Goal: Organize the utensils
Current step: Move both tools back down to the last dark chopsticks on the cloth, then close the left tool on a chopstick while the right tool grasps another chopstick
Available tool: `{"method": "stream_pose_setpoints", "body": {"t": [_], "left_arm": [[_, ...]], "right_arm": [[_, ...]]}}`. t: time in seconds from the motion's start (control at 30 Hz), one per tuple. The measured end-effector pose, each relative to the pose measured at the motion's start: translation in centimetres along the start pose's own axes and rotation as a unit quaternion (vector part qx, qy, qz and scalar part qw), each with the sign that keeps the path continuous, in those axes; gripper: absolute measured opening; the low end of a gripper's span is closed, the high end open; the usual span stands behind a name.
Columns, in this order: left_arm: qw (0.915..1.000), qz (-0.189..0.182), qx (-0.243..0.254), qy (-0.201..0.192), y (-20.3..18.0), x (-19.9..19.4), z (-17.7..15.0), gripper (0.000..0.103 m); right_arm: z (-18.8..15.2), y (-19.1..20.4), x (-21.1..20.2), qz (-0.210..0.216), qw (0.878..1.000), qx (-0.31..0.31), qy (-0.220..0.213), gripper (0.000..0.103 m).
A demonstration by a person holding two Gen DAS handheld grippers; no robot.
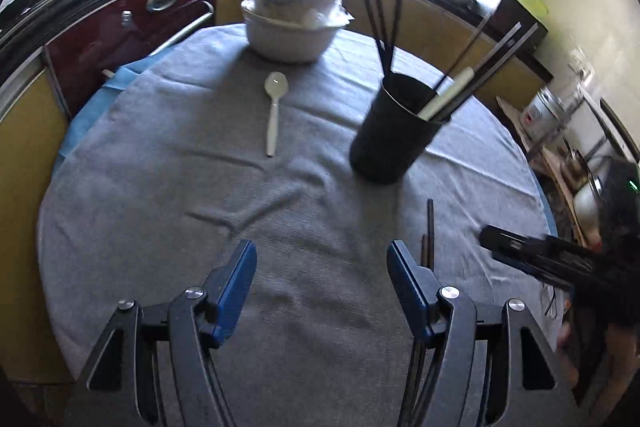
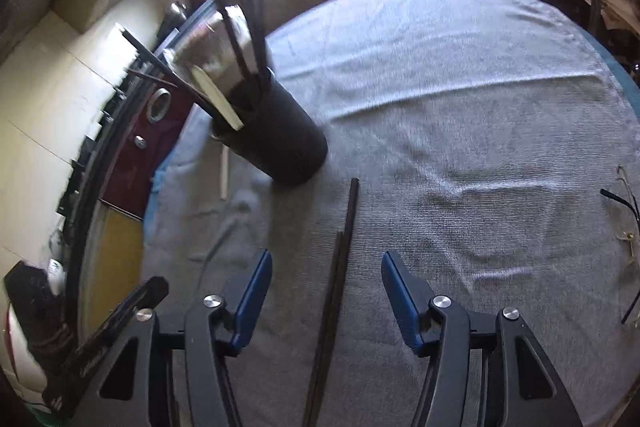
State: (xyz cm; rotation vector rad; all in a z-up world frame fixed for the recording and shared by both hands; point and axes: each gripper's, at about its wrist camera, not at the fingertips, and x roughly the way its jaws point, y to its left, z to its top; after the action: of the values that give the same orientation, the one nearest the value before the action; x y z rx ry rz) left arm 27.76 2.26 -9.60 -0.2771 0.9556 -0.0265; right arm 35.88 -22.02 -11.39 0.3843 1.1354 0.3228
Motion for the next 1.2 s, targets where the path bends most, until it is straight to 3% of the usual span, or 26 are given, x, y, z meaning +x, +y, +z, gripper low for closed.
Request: {"method": "stream_pose_setpoints", "body": {"t": [0.1, 0.33, 0.4, 0.6, 0.67, 1.03, 1.1, 1.13, 1.2], "left_arm": [[0.9998, 0.001, 0.007, 0.016, -0.4, 1.0, 0.1, 0.068], [0.9993, 0.006, 0.014, 0.034, -0.6, 2.9, 0.5, 0.068], [0.999, 0.002, 0.017, 0.041, -0.7, 3.4, 0.5, 0.068], [0.9979, -0.004, 0.027, 0.058, -1.6, 4.6, 0.4, 0.068], [0.997, -0.012, 0.038, 0.067, -2.3, 5.1, 0.4, 0.068], [0.9882, -0.034, 0.08, 0.126, -7.9, 9.0, 0.6, 0.068], [0.9848, -0.032, 0.092, 0.144, -9.3, 10.8, 1.0, 0.065], [0.9823, -0.028, 0.093, 0.16, -9.9, 11.8, 1.1, 0.056], [0.9823, -0.007, 0.11, 0.151, -11.1, 12.3, 1.2, 0.052]], "right_arm": [[1.0, -0.5, 2.7, -0.009, 0.999, 0.007, 0.034, 0.038], [2.9, 0.0, 6.1, -0.06, 0.997, -0.001, 0.051, 0.038], [3.3, -0.1, 7.2, -0.079, 0.995, 0.001, 0.059, 0.033], [2.9, 2.5, 8.1, -0.153, 0.985, -0.07, 0.049, 0.021], [2.5, 2.8, 8.1, -0.165, 0.981, -0.088, 0.053, 0.011], [0.2, -4.9, 2.5, -0.131, 0.991, -0.008, 0.031, 0.008], [-0.1, -6.1, 1.8, -0.122, 0.992, 0.006, 0.024, 0.008], [-0.2, -6.4, 1.5, -0.115, 0.993, 0.012, 0.023, 0.008], [-0.2, -6.8, 1.3, -0.108, 0.994, 0.015, 0.022, 0.008]]}}
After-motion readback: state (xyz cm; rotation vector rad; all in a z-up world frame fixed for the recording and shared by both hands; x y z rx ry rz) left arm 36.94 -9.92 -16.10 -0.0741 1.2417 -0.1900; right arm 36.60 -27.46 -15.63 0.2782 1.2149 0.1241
